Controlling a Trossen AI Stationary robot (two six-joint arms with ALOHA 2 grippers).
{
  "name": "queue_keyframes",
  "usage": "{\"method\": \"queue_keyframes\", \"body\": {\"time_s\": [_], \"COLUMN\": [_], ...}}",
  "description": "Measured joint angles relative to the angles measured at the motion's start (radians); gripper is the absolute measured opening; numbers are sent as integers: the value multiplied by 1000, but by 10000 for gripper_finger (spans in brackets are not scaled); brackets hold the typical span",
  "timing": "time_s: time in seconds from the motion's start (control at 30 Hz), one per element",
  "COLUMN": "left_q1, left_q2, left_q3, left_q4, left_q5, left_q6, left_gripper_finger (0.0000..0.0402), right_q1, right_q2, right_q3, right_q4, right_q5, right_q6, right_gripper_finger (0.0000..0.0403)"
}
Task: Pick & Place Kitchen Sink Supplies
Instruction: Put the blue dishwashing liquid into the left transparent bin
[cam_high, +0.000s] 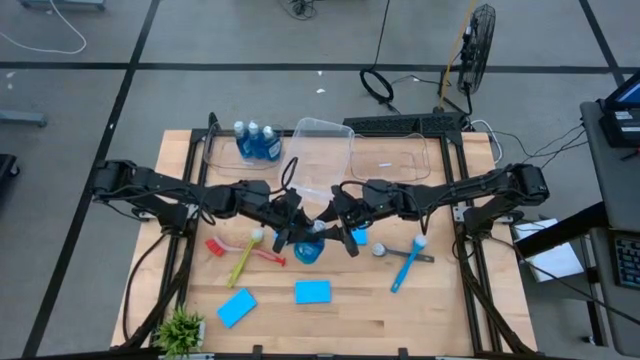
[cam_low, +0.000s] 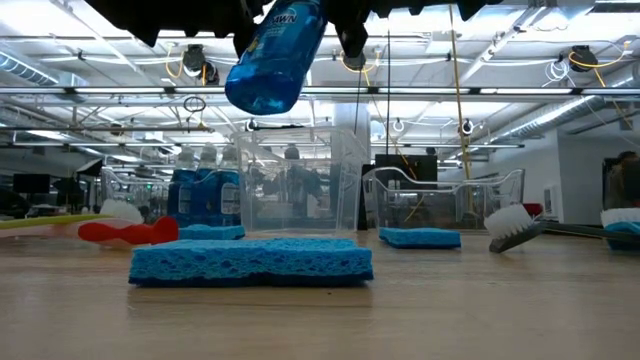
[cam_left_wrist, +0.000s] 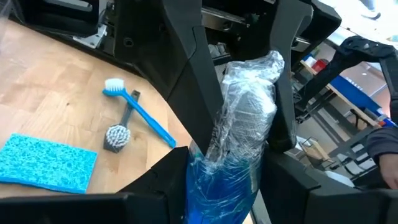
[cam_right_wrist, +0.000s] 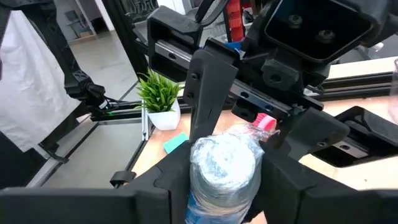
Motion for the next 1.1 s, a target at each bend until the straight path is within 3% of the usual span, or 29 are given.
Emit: {"method": "queue_keyframes", "body": {"time_s": [0.3, 0.43, 0.57, 0.77, 1.1], "left_q1": [-1, 0, 4, 8, 9], "left_q2": [-2, -13, -79, -274, -558], "left_q3": [1, 1, 1, 0, 1], "left_q4": [-135, -241, -421, -675, -858], "left_q5": [-47, -137, -314, -646, -1276], "left_q6": [-17, -9, 15, 21, 131], "left_gripper_finger": [161, 161, 161, 161, 161], "right_q1": [-1, 0, 0, 0, 0], "right_q2": [-17, -55, -109, -202, -304], "right_q3": [0, 1, 0, -1, 0], "right_q4": [-41, -83, -175, -340, -477], "right_q5": [6, -2, -2, 2, 4], "right_q6": [-1, -9, -11, -15, -11], "right_gripper_finger": [198, 210, 213, 209, 207]}}
